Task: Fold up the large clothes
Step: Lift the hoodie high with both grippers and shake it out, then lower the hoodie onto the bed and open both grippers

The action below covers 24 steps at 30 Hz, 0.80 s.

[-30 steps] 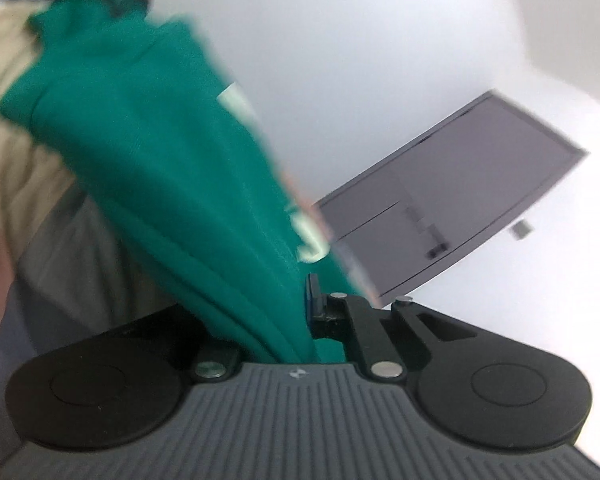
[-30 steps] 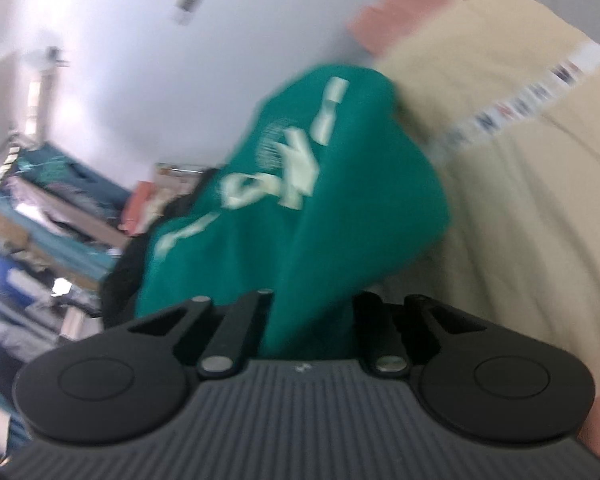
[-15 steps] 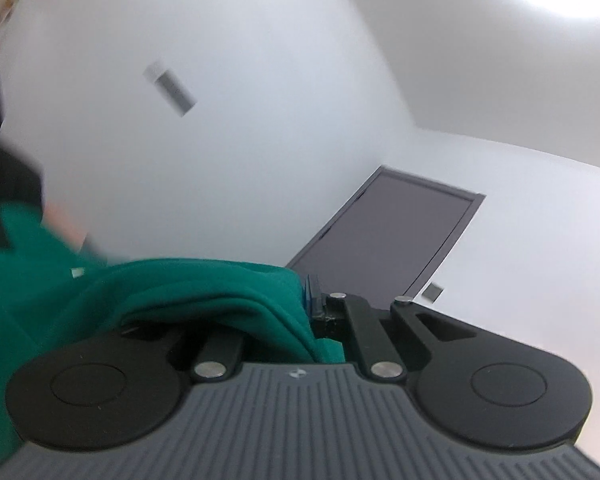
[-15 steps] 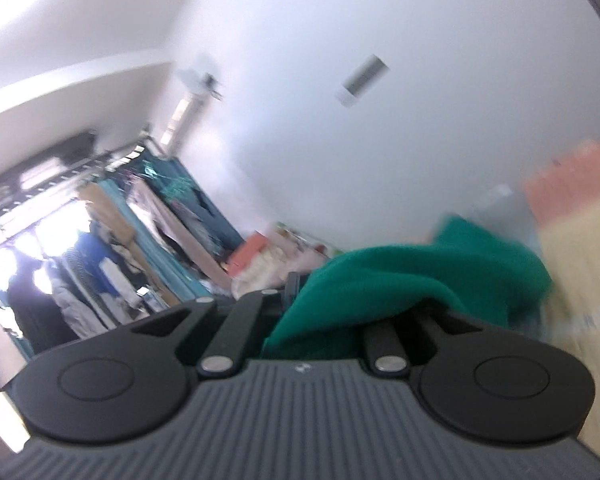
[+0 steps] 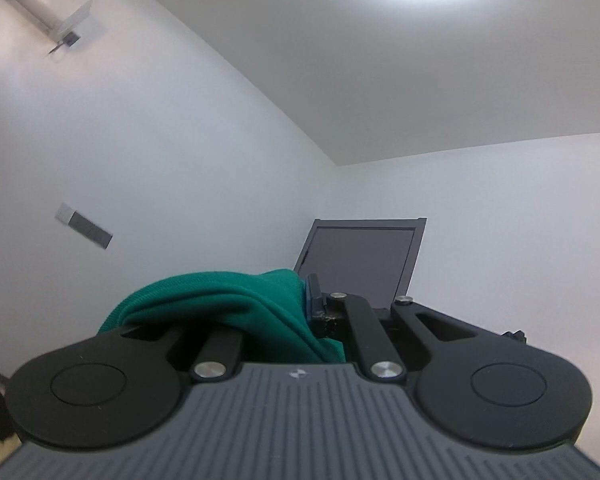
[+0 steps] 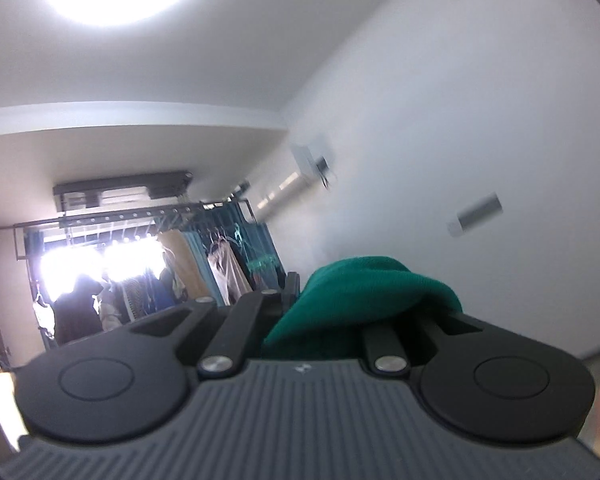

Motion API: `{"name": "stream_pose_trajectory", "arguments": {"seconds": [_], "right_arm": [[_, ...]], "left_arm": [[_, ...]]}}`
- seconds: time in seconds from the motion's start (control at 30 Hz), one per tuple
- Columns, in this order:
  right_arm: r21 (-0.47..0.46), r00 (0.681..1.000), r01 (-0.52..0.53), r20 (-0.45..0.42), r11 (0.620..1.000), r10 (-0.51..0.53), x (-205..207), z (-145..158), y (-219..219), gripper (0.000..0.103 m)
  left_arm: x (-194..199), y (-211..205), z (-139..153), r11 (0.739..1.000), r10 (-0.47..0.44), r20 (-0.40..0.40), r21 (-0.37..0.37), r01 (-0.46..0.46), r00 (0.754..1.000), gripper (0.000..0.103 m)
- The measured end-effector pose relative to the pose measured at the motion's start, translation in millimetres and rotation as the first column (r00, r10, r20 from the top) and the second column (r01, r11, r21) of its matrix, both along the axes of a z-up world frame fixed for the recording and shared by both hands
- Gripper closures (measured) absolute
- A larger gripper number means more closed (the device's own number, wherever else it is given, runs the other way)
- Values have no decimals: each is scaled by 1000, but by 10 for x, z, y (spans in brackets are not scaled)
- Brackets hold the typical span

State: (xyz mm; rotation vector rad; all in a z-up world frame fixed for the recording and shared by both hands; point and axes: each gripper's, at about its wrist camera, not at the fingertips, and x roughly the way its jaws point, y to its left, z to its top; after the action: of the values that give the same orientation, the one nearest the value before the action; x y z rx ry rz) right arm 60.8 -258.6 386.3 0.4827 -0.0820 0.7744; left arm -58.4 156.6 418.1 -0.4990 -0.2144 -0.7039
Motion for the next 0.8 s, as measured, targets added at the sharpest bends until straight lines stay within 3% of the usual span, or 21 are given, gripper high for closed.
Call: {"name": "stream_pose_trajectory", "arguments": {"seconds": [0.13, 0.23, 0.4, 0.57, 0.8], "right_arm": [[-32, 998, 59, 33, 998, -58, 67, 250, 11, 92], [-65, 995, 98, -5, 993, -98, 263, 82, -25, 92], [-121, 976, 159, -131, 980, -174, 762, -620, -112, 92], [-200, 947, 231, -180, 952, -267, 1292, -1385, -77, 92], [-269, 897, 273, -276, 924, -346, 2535, -2482, 116, 92]], "left_arm": [[170, -100, 274, 999, 13, -33, 34, -12, 999, 95], [440, -204, 155, 998, 24, -93, 67, -18, 995, 95], [1151, -435, -586, 992, 58, -218, 123, -31, 974, 95], [2071, -553, -1446, 987, 88, -327, 158, -37, 941, 95], [3659, -569, -2603, 976, 158, -450, 209, -69, 879, 95]]}}
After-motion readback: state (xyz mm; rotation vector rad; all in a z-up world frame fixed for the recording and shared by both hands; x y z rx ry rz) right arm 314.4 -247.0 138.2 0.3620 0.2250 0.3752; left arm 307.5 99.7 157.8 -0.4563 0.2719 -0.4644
